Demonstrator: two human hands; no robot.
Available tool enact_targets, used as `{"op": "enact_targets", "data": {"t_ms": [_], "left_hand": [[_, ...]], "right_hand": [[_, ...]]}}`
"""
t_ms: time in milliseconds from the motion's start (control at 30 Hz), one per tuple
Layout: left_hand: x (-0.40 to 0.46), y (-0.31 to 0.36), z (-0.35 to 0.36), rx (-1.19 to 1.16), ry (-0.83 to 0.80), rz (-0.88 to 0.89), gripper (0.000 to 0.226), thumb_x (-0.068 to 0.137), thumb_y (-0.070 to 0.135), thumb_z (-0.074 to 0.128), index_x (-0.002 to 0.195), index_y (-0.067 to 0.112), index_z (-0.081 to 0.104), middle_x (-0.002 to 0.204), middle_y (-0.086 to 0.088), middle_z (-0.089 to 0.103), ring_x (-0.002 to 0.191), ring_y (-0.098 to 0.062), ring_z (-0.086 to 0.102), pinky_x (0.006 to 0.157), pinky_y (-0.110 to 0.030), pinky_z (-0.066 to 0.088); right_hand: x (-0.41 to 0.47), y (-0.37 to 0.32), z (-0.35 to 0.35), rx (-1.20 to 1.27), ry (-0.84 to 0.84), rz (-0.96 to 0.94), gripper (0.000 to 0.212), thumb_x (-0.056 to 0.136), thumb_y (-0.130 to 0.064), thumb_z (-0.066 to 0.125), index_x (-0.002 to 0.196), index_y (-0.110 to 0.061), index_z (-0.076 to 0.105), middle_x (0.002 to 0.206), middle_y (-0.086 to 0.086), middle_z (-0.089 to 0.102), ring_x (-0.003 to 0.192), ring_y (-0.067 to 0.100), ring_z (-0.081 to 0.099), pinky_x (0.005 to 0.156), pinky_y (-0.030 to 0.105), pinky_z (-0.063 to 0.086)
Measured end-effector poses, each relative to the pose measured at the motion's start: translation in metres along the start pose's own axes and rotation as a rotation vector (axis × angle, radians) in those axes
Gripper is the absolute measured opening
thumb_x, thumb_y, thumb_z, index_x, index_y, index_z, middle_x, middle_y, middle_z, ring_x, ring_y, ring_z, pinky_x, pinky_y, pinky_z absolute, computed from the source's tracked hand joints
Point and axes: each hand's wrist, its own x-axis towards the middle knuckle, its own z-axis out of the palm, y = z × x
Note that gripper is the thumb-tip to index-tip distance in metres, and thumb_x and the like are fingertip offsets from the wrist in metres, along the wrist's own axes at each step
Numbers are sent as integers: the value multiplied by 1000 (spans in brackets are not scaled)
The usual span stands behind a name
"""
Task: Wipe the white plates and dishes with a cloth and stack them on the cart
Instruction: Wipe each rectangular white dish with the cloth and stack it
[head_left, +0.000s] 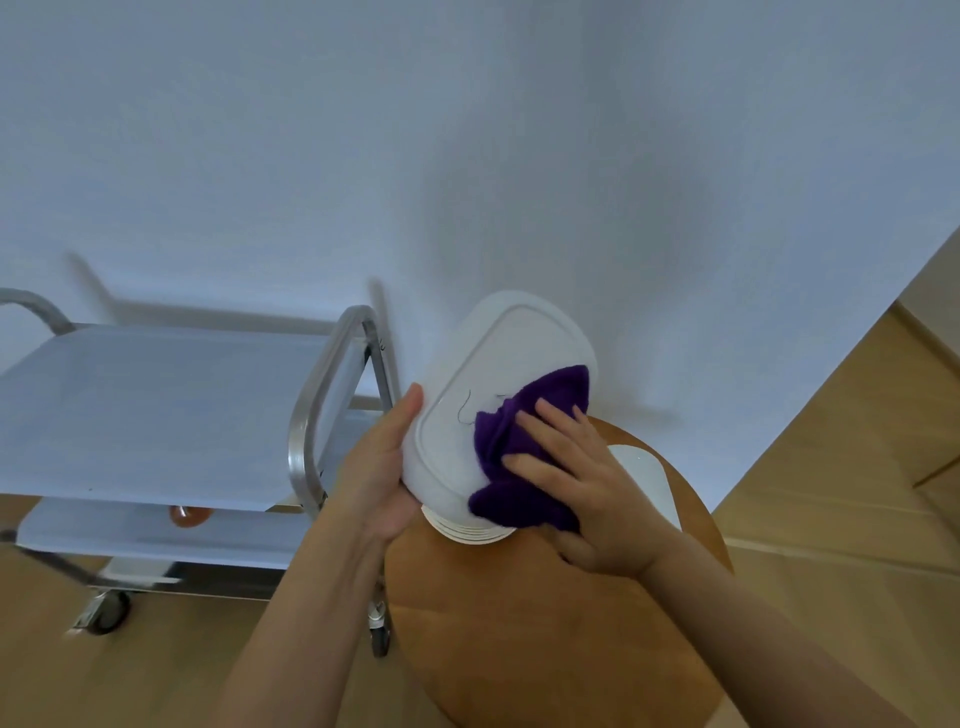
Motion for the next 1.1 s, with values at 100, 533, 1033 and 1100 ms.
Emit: {"op": "enact_targets", "data": {"t_ms": [100,533,1033,1100], "left_hand": [[-1,-3,-13,71,6,-40,37,82,35,53,105,12,71,107,-14,71,94,-28,69,68,-36,59],[4,-80,-3,931,264,72,28,91,49,45,92,24,60,86,7,66,81,-13,65,59,-20,51],[54,-172,33,1642,143,-15,72,84,70,34,144,30,34,148,10,39,136,-15,36,113,-44,27],[70,-171,27,1472,219,-282,52,91,50,49,137,26,45,140,4,49,125,-17,49,104,-41,40]], "right_hand": [[-4,25,-18,45,-64,202,49,86,-34,53,128,-7,53,141,16,42,136,36,30,110,49,25],[-47,34,25,1063,180,1574,24,90,-44,54,105,-26,53,107,6,63,97,26,60,87,43,52],[-126,95,19,1351,198,1840,37,77,-22,59,112,-13,52,107,15,62,96,32,60,65,37,53],[-138,110,15,1385,149,1833,51,68,-25,62,116,-10,52,109,17,62,98,34,61,65,37,52]]}}
